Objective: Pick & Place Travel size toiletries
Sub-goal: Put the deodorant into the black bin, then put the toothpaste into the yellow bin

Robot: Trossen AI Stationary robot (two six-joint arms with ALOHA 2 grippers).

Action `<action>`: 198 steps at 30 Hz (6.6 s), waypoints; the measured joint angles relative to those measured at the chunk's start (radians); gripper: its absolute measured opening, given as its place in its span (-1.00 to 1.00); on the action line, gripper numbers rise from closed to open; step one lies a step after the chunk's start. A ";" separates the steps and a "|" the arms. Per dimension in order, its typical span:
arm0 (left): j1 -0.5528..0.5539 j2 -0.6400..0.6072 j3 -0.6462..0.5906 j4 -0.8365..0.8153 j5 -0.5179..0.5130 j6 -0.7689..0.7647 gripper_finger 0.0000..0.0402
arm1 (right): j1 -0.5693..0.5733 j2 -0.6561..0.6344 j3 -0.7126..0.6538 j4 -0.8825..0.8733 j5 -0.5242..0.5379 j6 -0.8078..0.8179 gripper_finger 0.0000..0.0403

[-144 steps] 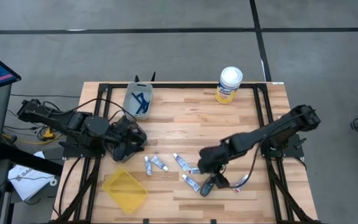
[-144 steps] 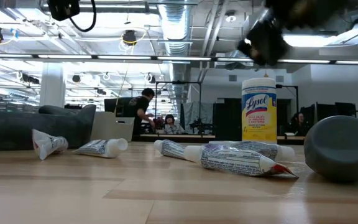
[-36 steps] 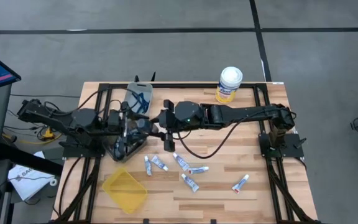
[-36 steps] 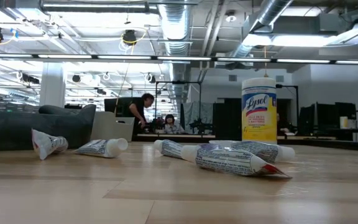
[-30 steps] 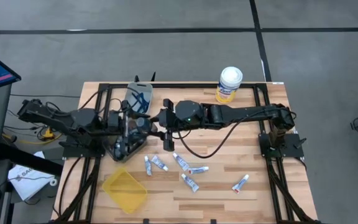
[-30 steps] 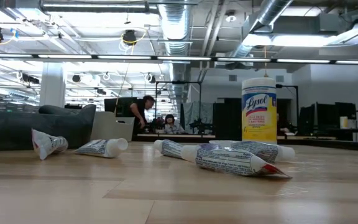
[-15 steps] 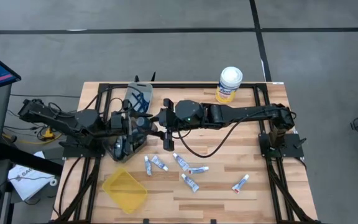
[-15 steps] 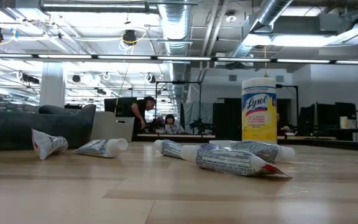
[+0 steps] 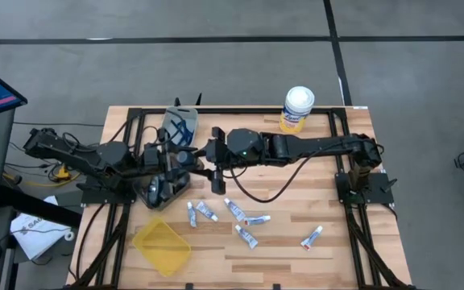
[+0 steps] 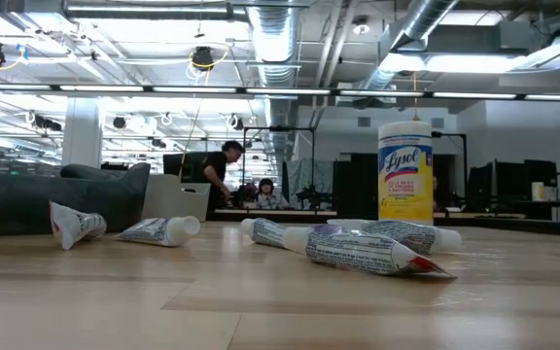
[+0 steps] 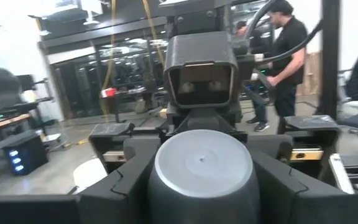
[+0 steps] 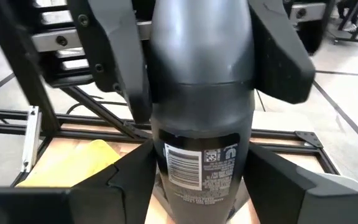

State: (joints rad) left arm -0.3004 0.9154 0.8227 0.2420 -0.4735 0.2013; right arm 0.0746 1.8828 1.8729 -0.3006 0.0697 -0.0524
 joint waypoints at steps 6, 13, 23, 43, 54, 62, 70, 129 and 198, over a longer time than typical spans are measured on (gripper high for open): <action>-0.001 -0.013 0.000 -0.039 -0.072 0.004 -0.05 | -0.015 -0.024 -0.001 -0.050 0.008 0.002 0.25; -0.001 -0.067 0.000 -0.092 -0.174 0.007 -0.05 | -0.034 -0.105 -0.001 -0.207 0.010 -0.008 0.33; -0.001 -0.159 0.001 -0.670 -0.384 -0.352 -0.05 | -0.087 -0.298 0.000 -0.566 0.011 0.021 0.34; -0.002 0.115 -0.001 -1.309 0.091 -1.126 0.03 | -0.118 -0.399 0.000 -0.776 0.016 0.089 0.34; -0.001 0.292 -0.002 -1.336 0.109 -1.125 0.04 | -0.114 -0.391 0.000 -0.780 0.013 0.088 0.34; -0.002 0.323 -0.017 -1.357 0.134 -1.125 0.01 | -0.114 -0.391 0.000 -0.811 0.009 0.114 0.34; -0.001 0.298 -0.039 -1.367 0.150 -1.114 0.38 | -0.114 -0.391 0.000 -0.826 0.009 0.129 0.34; 0.032 -0.110 -0.034 -0.350 0.186 -0.687 0.50 | 0.519 -0.593 -0.822 -1.014 -0.170 0.544 -0.13; 0.031 -0.109 -0.035 -0.331 0.264 -0.628 0.50 | 0.191 -0.480 -0.821 0.190 -0.035 0.336 -0.80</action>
State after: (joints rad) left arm -0.2699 0.8059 0.7876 -0.0889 -0.2098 -0.4263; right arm 0.2656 1.4033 1.0515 -0.1106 0.0349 0.2836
